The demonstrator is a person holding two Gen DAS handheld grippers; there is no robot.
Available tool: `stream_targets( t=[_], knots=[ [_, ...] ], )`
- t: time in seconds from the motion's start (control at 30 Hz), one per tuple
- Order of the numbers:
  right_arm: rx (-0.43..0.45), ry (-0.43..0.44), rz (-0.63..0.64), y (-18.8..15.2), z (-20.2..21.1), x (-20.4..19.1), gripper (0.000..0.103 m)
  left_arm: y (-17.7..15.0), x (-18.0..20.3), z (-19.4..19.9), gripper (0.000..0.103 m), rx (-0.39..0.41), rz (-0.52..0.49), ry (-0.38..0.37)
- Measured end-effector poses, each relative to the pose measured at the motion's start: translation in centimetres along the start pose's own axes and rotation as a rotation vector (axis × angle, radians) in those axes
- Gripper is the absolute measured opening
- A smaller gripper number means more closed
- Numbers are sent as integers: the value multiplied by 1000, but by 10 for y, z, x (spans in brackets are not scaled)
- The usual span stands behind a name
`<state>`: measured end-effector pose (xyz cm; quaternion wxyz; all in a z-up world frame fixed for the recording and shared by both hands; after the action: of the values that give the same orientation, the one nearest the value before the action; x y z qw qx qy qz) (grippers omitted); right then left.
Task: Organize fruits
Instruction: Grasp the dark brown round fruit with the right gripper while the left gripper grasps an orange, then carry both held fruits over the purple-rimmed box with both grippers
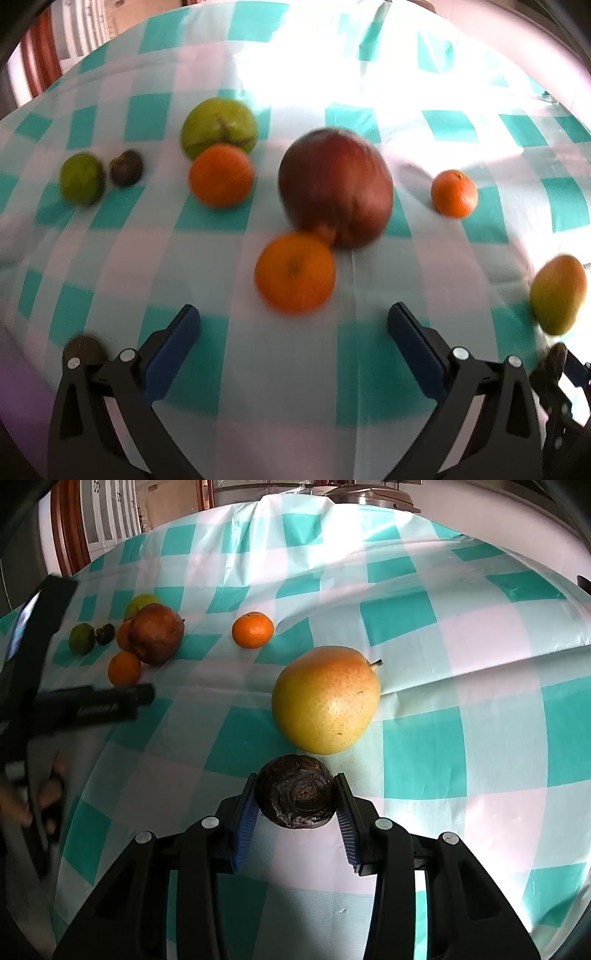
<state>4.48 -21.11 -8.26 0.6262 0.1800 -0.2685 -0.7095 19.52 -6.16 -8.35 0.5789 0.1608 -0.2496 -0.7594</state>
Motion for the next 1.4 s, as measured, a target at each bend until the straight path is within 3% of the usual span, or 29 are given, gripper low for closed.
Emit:
stream_targets(
  t=[0.07,0.17,0.23,0.27,0.3,0.5,0.7,0.9,1.03,1.17,1.4],
  knots=[
    [1,2,-4,-1,1,0,40,7,-3,-5,94,0,-14,31],
    [0,5,-8,-2,2,0,41,13,5,0,75,38,-46,7],
    [0,6,-8,-2,2,0,41,18,9,-1,49,46,-82,10],
    [0,7,-9,-2,2,0,41,15,9,0,47,50,-78,-2],
    [0,8,-10,-1,2,0,41,14,7,1,38,51,-71,-1],
    [1,14,-4,-2,3,0,42,-1,-3,6,37,17,-33,-1],
    [-30,39,35,-3,6,-1,40,-42,8,47,36,9,14,-10],
    [-84,139,28,-12,34,-4,40,-96,11,95,37,-34,39,18],
    [-106,225,95,-16,59,-16,40,-124,7,126,37,-52,68,48],
    [-99,281,191,-14,82,-32,40,-135,2,150,37,-64,116,79],
    [-12,347,301,12,126,-47,40,-124,-6,195,37,-34,103,96]
  ],
)
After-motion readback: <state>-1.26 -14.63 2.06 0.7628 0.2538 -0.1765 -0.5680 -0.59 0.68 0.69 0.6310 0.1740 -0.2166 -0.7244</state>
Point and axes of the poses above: each gripper's, at about its wrist camera, not at the fingertips, and z roughly against the way its jaws point, x to its right, y to its top, the point moved 10 cm from there along -z, roughly the way its jaws point, and after that the axes turned 8 degrees about z, right-handed, at the moved point
